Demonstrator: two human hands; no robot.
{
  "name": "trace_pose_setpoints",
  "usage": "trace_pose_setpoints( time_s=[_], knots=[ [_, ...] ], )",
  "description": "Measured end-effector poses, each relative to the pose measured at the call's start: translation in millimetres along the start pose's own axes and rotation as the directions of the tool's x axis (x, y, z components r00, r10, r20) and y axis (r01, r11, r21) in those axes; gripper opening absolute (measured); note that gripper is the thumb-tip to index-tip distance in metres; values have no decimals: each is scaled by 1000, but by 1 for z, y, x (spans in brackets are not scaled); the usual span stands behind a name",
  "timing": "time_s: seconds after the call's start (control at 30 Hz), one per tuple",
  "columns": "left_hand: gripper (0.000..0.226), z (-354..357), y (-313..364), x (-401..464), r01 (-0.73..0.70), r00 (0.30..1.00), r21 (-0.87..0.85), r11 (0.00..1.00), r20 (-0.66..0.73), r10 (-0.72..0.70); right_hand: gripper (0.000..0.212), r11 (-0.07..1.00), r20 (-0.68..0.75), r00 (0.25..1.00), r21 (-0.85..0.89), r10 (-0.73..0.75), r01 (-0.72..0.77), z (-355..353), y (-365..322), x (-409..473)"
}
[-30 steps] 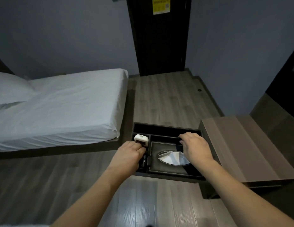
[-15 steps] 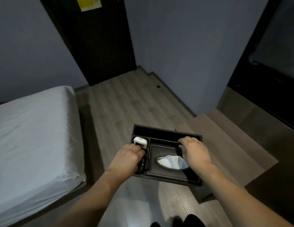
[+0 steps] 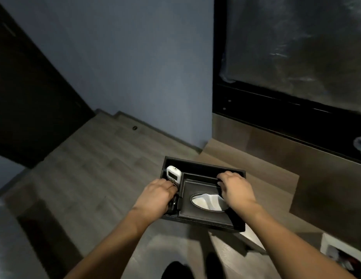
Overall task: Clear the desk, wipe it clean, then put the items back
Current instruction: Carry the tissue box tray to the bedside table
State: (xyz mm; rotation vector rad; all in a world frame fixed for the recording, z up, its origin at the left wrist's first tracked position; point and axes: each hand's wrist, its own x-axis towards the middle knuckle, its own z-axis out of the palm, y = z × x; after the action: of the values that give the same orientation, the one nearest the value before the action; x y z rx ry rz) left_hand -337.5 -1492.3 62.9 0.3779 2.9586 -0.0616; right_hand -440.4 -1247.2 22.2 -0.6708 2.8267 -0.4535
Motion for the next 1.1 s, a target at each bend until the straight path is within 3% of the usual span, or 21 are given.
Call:
trace_pose_setpoints(
  time_s=[0.27,0.37,0.53,0.7,1.1],
  knots=[
    [40,37,-49,150,-277,959,-1,961,65,276,14,968,39,968,-33,249,-248,19,54,78],
    [29,64,-61,214,-268,954,-118,956,110,280,15,941,72,939,-71,336,-331,32,81,113],
    [25,129,-74,313,-403,903,-196,894,74,423,19,880,93,878,-135,469,-456,61,130,175],
    [42,182,-82,373,-413,893,-211,886,99,439,32,863,126,857,-154,500,-481,92,166,220],
    [31,192,-98,419,-395,901,-197,897,105,420,41,889,123,889,-201,440,-412,111,190,266]
  ],
)
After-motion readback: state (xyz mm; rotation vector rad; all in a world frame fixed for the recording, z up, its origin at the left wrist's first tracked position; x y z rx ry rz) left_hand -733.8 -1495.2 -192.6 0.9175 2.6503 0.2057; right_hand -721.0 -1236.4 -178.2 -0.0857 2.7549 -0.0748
